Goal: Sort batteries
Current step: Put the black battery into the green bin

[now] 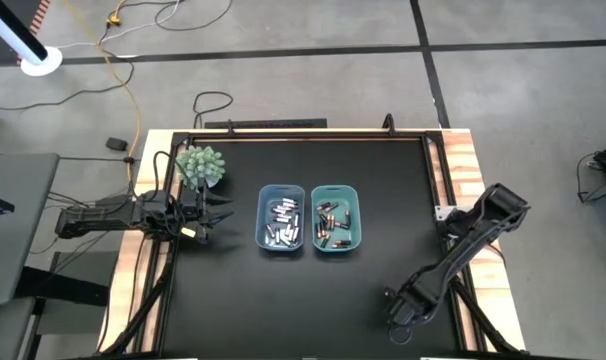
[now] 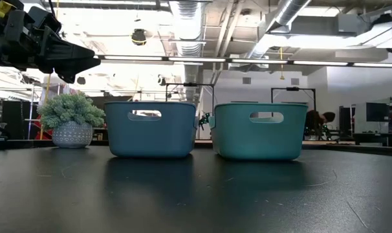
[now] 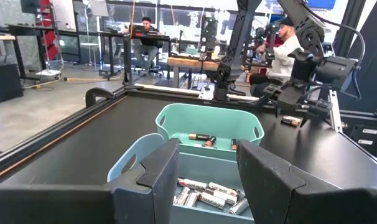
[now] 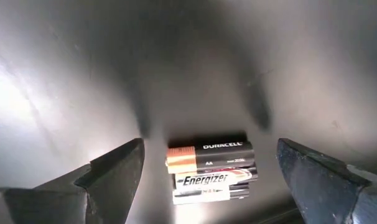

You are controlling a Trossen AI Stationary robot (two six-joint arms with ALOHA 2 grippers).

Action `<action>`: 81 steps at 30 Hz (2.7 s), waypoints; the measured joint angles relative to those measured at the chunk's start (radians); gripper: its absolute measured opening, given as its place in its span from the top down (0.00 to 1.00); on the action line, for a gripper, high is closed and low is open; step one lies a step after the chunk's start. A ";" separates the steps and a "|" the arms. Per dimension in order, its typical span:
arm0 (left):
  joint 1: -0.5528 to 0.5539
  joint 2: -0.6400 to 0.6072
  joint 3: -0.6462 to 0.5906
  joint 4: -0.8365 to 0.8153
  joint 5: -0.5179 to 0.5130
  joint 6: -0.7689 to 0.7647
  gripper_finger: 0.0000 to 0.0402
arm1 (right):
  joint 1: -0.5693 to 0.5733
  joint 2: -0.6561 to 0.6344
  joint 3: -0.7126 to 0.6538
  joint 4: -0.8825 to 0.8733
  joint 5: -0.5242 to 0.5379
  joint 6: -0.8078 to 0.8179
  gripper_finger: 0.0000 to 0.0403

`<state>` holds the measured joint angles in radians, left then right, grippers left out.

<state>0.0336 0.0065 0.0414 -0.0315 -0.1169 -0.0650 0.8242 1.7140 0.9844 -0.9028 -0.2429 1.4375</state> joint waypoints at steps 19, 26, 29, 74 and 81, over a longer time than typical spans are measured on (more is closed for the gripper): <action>0.000 0.000 0.000 0.000 0.000 -0.002 0.61 | 0.000 0.041 0.000 0.042 -0.067 -0.015 0.05; 0.000 0.000 0.000 0.000 0.000 -0.002 0.61 | 0.000 0.040 -0.011 0.057 -0.079 0.006 0.06; 0.000 0.000 0.000 0.000 0.000 -0.002 0.61 | -0.001 0.037 -0.038 0.097 -0.105 0.024 0.09; 0.000 0.000 0.000 0.001 0.000 -0.002 0.61 | -0.036 -0.082 -0.040 0.057 0.179 0.155 0.29; 0.000 0.000 0.000 0.001 0.000 -0.002 0.61 | -0.038 -0.167 -0.039 0.017 0.198 0.200 0.29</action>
<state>0.0337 0.0067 0.0416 -0.0307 -0.1169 -0.0671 0.7861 1.5470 0.9451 -0.8854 -0.0452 1.6377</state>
